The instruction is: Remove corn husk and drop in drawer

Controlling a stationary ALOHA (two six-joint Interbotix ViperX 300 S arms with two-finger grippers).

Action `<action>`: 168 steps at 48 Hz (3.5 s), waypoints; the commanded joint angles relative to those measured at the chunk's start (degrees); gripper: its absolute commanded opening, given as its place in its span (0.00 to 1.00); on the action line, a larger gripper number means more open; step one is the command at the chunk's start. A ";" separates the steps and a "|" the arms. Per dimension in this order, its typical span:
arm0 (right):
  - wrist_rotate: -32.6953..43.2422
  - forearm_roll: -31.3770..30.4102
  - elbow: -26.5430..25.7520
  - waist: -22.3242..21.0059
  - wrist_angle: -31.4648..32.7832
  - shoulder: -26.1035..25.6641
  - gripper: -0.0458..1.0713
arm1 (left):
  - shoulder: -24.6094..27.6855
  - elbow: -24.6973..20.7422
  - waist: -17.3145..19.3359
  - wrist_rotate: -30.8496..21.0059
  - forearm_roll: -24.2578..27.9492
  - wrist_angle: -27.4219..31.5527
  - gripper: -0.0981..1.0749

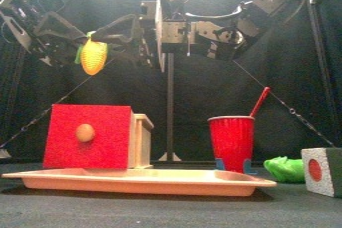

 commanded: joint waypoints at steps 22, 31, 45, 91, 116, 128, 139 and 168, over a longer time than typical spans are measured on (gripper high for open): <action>-0.09 0.00 0.53 0.18 -0.44 -3.43 0.60 | -0.09 -0.62 1.58 0.35 -0.88 -0.44 0.52; -0.09 0.18 0.70 0.09 -0.44 -3.52 0.60 | -0.62 -0.44 3.08 0.44 -2.46 -0.44 0.52; 0.09 0.53 0.70 0.18 -0.53 -3.60 0.63 | -1.93 0.18 3.25 0.44 -2.55 -1.14 0.52; 0.09 2.46 -3.96 -0.88 -1.41 0.62 0.97 | -0.88 -0.09 2.72 0.53 -2.46 -6.59 0.52; 0.18 2.55 -4.57 -1.23 -1.41 1.14 0.71 | -0.70 -0.09 2.72 0.70 -2.55 -6.59 0.52; 0.18 3.16 -3.87 -1.32 -1.41 0.97 0.58 | -0.70 0.09 3.08 1.49 -2.64 -6.59 0.52; 0.09 3.78 -1.58 -1.23 -1.41 -0.62 0.57 | -0.70 0.70 4.13 1.49 -2.64 -6.59 0.52; 0.00 3.69 0.53 -1.14 -1.41 -2.55 0.57 | -0.79 1.23 5.36 1.49 -2.64 -6.50 0.52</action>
